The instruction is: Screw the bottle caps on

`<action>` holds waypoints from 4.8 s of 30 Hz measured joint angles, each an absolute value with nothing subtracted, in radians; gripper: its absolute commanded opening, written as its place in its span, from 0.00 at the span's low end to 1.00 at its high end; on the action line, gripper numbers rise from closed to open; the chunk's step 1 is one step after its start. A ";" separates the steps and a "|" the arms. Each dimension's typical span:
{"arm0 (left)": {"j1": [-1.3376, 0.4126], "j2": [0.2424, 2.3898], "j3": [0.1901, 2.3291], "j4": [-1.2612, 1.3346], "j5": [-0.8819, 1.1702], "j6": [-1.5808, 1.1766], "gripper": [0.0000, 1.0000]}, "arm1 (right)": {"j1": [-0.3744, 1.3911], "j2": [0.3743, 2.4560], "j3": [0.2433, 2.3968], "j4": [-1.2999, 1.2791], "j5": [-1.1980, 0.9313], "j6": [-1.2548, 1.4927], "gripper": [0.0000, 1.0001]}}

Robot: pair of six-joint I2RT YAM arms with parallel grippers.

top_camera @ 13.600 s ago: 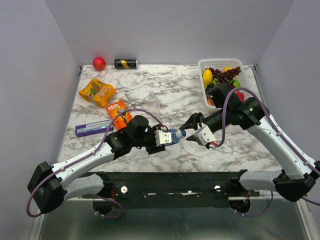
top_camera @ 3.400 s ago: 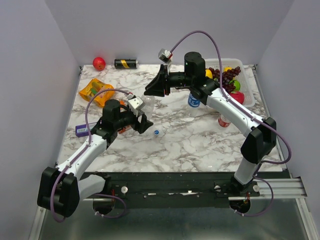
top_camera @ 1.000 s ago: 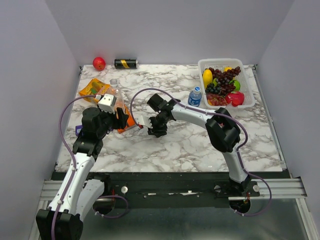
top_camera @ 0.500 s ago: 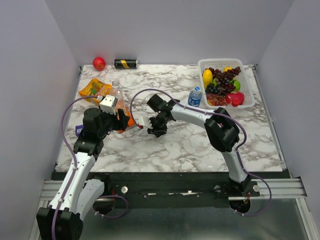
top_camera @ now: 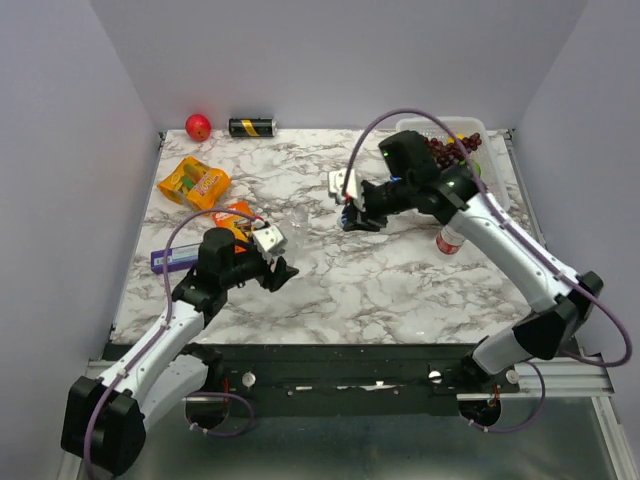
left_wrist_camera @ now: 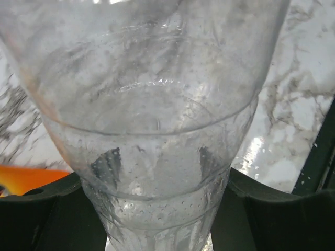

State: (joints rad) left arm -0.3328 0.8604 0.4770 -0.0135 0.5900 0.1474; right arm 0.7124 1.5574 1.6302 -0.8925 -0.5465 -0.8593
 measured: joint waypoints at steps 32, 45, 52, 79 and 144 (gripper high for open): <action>-0.670 0.964 0.386 0.263 0.611 0.373 0.00 | 0.806 1.446 1.738 -1.181 -0.730 -1.127 0.28; -0.675 0.958 0.367 0.292 0.567 0.356 0.00 | 0.806 1.480 1.766 -1.229 -0.730 -1.153 0.28; -0.690 0.960 0.368 0.297 0.561 0.356 0.00 | 0.806 1.480 1.762 -1.218 -0.725 -1.130 0.28; -0.741 0.986 0.318 0.434 0.129 0.260 0.00 | 0.799 1.609 1.833 -1.036 -0.573 -0.523 0.09; -0.753 1.033 0.550 -0.056 0.512 0.468 0.00 | 0.808 1.402 1.693 -1.320 -0.753 -1.537 0.58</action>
State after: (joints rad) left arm -0.7532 1.0328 0.5495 -0.0559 0.5117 0.4679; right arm 0.8078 1.4025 1.6932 -1.3201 -0.7528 -1.5368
